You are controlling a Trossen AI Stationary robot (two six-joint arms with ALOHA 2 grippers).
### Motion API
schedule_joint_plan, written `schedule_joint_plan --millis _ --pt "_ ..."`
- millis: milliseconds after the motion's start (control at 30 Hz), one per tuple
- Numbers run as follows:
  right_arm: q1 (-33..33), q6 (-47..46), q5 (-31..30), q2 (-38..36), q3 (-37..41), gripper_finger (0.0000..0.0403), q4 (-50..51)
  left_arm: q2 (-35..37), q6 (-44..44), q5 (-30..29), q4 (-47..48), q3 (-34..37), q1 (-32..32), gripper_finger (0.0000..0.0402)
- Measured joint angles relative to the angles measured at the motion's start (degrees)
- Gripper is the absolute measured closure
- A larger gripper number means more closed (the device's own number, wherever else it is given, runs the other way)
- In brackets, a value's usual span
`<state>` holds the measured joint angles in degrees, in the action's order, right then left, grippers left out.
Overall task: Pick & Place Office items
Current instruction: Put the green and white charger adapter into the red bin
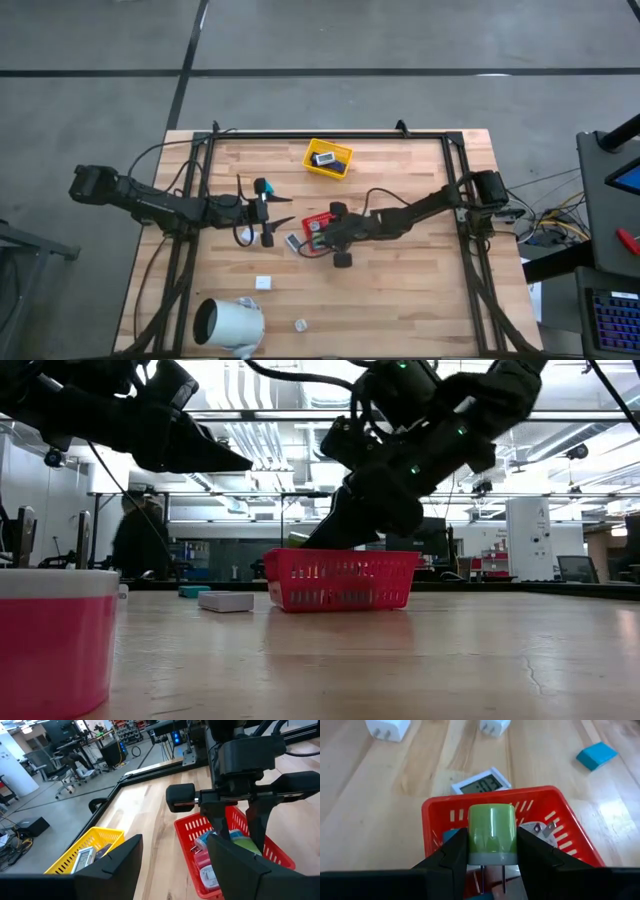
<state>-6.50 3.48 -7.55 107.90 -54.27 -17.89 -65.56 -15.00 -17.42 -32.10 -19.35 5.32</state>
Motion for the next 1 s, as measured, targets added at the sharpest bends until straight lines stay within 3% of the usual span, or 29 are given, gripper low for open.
schedule_joint_plan --millis 200,1000 --pt "0.6 0.3 -0.1 0.0 -3.6 0.0275 8.0 0.0 0.0 0.0 0.0 0.0 0.0 0.0174" --pt "1.5 -2.1 0.0 0.0 -3.6 0.0272 9.1 0.0 0.0 0.0 0.0 0.0 0.0 0.0174"
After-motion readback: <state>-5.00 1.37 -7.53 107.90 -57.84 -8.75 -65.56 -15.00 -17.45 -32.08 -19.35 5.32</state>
